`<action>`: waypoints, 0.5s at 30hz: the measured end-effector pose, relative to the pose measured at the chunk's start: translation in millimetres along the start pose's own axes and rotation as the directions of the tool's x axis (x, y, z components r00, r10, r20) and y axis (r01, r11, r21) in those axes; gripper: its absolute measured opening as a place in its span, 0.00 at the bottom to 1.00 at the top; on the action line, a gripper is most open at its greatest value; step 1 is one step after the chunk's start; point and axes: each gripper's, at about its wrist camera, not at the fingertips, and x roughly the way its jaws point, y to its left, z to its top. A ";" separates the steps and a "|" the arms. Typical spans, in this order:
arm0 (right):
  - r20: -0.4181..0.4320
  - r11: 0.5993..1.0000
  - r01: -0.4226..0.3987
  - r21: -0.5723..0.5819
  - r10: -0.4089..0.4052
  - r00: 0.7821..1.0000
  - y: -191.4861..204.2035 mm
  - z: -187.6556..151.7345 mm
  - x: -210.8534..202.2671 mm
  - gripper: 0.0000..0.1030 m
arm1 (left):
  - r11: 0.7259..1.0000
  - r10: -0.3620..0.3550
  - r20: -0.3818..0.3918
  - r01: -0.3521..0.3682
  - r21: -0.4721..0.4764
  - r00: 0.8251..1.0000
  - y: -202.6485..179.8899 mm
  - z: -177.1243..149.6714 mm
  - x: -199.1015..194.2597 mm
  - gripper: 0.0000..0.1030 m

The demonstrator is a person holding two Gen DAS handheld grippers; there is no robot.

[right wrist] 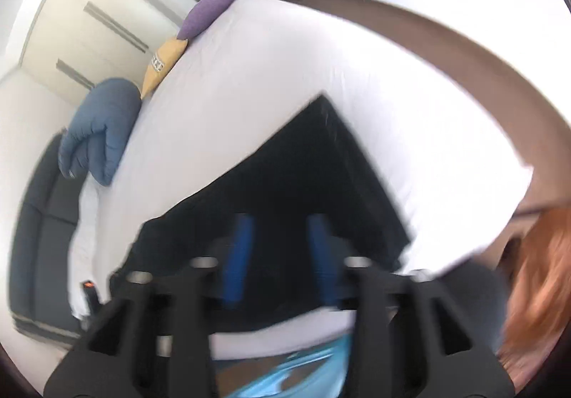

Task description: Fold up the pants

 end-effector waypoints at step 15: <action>-0.313 0.958 -0.059 -0.280 -0.033 0.949 -11.8 66.0 109.2 0.31 | 1.000 0.001 -0.018 -0.001 -0.003 1.000 4.1 7.3 2.7 0.81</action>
